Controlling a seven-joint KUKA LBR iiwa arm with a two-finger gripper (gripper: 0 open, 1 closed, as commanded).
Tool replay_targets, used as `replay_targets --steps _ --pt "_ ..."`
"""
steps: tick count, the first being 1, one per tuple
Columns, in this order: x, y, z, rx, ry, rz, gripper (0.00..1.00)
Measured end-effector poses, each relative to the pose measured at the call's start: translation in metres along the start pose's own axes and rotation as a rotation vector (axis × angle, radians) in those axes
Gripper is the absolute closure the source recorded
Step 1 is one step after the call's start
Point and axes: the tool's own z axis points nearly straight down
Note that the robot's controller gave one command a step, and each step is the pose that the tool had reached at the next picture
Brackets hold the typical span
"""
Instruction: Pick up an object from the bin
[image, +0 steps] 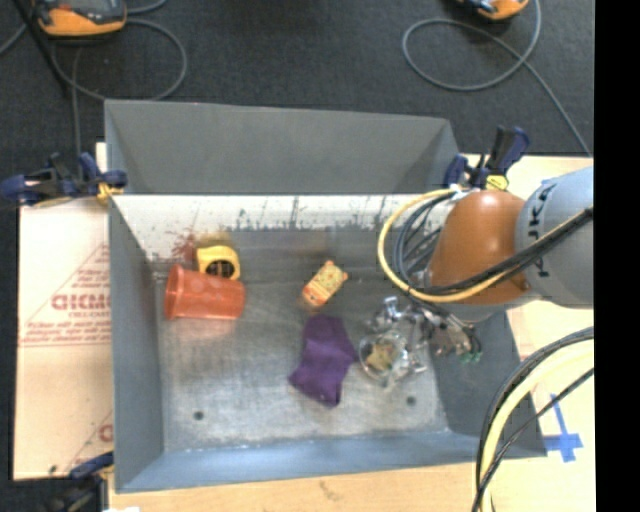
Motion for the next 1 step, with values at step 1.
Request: replay_targets --steps 1 --pt "0.0001 0.0 -0.0005 0.0 0.0 0.0 1.0"
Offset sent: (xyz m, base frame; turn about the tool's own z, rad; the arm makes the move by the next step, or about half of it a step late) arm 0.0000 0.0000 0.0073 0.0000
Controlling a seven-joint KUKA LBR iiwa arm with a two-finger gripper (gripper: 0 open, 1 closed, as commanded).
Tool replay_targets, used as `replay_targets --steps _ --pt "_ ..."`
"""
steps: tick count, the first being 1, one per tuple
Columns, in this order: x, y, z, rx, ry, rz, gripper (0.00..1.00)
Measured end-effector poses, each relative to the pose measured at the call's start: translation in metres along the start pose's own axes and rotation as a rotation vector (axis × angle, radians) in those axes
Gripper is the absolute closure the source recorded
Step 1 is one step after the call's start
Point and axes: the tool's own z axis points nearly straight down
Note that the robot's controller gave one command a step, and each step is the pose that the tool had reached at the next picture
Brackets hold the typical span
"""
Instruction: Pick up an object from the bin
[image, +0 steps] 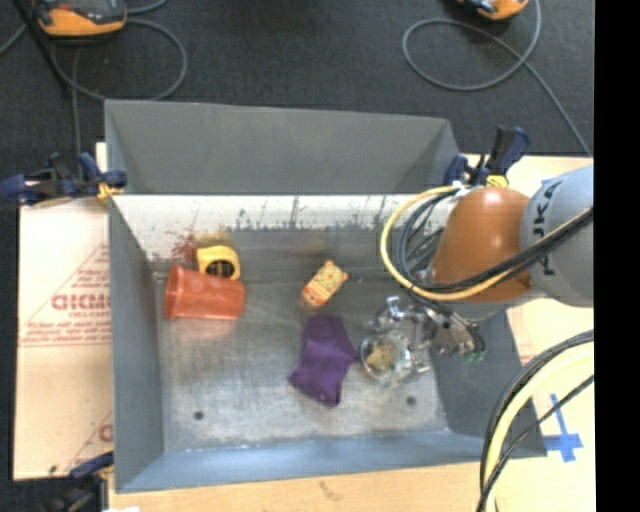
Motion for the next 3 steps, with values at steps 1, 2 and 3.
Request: replay_targets --steps 1,2,3 --pt "0.0 0.0 0.0 0.0 0.0 0.0 1.0" --pt "0.0 0.0 0.0 0.0 0.0 0.0 1.0" --pt "0.0 0.0 0.0 0.0 0.0 0.0 1.0"
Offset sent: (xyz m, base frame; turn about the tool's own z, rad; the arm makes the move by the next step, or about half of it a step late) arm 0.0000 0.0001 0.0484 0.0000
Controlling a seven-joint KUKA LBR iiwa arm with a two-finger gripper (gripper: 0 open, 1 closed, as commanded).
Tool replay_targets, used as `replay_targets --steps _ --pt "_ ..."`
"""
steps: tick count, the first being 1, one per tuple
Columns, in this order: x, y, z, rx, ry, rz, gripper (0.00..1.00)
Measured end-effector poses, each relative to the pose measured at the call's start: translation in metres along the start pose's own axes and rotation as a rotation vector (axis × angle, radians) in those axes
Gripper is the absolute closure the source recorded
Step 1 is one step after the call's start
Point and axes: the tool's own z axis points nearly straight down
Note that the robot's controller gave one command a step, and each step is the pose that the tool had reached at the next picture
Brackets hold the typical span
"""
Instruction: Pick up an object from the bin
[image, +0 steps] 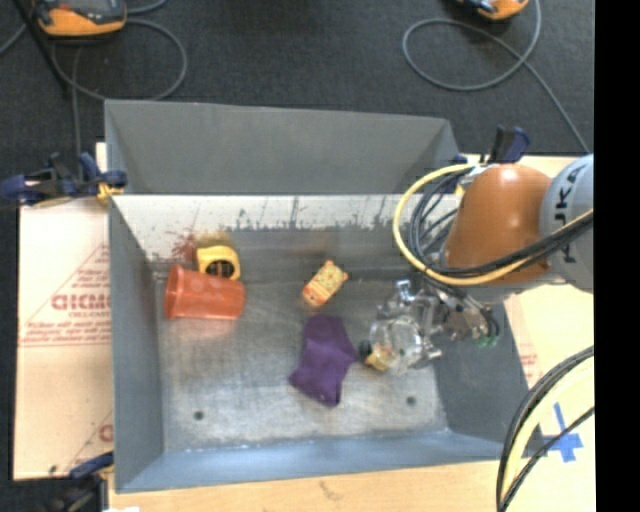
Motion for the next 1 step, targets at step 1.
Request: replay_targets --steps 1 --pt "-0.0024 -0.0016 -0.0265 0.0 -0.002 -0.001 1.0"
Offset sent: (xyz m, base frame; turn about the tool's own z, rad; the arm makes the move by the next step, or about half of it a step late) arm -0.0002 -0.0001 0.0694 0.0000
